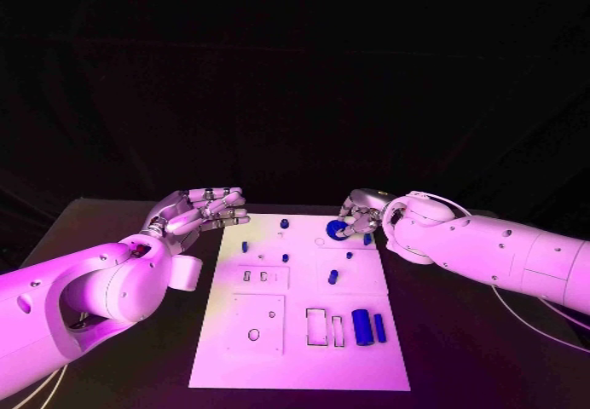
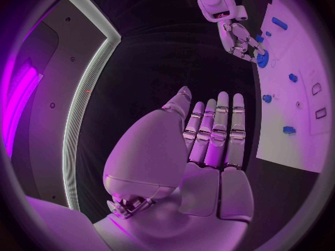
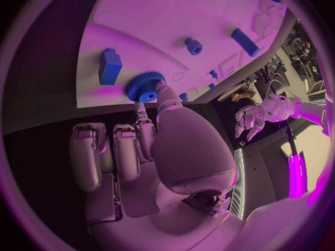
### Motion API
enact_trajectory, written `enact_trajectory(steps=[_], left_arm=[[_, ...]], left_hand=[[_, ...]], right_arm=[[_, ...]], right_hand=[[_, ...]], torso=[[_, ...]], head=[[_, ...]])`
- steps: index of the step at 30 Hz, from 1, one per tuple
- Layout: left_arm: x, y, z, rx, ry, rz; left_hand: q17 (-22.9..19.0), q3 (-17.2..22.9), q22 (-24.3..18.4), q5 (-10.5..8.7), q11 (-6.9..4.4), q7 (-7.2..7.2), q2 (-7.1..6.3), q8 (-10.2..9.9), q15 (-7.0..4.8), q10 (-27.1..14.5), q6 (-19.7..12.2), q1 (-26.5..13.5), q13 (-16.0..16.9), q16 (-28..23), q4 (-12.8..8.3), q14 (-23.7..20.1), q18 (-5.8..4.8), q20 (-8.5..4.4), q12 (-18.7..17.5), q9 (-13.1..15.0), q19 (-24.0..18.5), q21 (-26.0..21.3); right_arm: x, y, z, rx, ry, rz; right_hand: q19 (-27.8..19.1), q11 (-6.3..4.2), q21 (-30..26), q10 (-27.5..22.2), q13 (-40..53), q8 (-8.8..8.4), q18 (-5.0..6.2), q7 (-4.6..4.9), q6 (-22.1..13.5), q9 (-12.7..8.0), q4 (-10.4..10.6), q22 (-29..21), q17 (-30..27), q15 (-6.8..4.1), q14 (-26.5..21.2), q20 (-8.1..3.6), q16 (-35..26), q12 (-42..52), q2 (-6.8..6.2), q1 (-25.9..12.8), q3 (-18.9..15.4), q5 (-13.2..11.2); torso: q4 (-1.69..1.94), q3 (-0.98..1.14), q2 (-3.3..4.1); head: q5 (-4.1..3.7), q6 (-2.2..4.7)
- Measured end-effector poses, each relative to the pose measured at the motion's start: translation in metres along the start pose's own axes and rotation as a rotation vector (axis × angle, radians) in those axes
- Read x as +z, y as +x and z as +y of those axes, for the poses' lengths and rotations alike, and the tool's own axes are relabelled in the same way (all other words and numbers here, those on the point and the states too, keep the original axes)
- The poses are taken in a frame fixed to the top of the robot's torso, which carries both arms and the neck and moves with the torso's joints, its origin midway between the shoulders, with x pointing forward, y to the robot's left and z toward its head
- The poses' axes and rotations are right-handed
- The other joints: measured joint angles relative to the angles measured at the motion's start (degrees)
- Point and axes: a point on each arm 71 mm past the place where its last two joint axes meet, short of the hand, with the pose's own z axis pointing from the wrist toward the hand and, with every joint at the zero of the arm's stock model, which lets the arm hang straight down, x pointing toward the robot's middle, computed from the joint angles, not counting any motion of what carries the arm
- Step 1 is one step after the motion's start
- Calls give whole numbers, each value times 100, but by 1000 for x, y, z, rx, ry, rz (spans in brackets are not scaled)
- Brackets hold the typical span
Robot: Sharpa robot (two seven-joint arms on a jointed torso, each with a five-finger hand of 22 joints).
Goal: Assemble the parts on the task board
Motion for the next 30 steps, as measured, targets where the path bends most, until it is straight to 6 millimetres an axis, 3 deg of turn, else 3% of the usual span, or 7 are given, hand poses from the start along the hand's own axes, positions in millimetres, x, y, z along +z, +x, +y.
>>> enact_trajectory(steps=[4,10,12,17,30], left_arm=[[0,0,0,0,0,0],[0,0,0,0,-1,0],[0,0,0,0,-1,0],[0,0,0,0,-2,-1],[0,0,0,0,-2,-1]], left_hand=[[0,0,0,0,0,0,0,0,0,0,0,0,0,0,0,0,0,0,0,0,0,0],[5,16,0,0,0,0,0,0,0,0,0,0,0,0,-16,0,0,0,0,0,0,0],[5,16,0,0,0,0,0,0,0,0,0,0,0,0,-16,0,0,0,0,0,0,0],[4,16,0,0,0,0,0,0,0,0,0,0,0,0,-16,0,0,0,0,0,0,0],[5,16,-6,0,0,0,-23,0,0,0,0,-23,0,0,-16,0,0,0,0,0,0,0]], right_arm=[[0,0,2,-12,-4,-4],[-1,1,6,-37,-19,-23],[-2,1,9,-48,-28,-38],[-5,2,18,-69,-62,-90],[-8,2,81,-82,-213,-188]], right_hand=[[-7,-40,32,40,-1,67,0,-47,82,1,-54,0,0,-43,1,-54,0,28,-2,83,103,-111],[-1,-80,55,81,-1,113,0,-23,115,12,-121,-1,0,-84,1,-64,-1,46,20,182,240,-220],[-1,-99,80,99,0,113,-90,-23,116,12,-119,-1,-1,-84,1,-63,-1,46,26,205,274,-228],[-1,-101,116,101,0,113,-90,-21,118,12,-118,-1,-1,-105,-18,-104,21,46,19,212,307,-231],[-2,-101,116,101,-12,113,-89,-2,137,12,-70,-2,-2,-124,1,-103,20,46,4,227,356,-157]], torso=[[0,0,-1],[0,2,-1],[0,2,-1],[2,3,-1],[4,-2,-3]], head=[[4,2],[8,12],[8,15],[15,23],[48,41]])
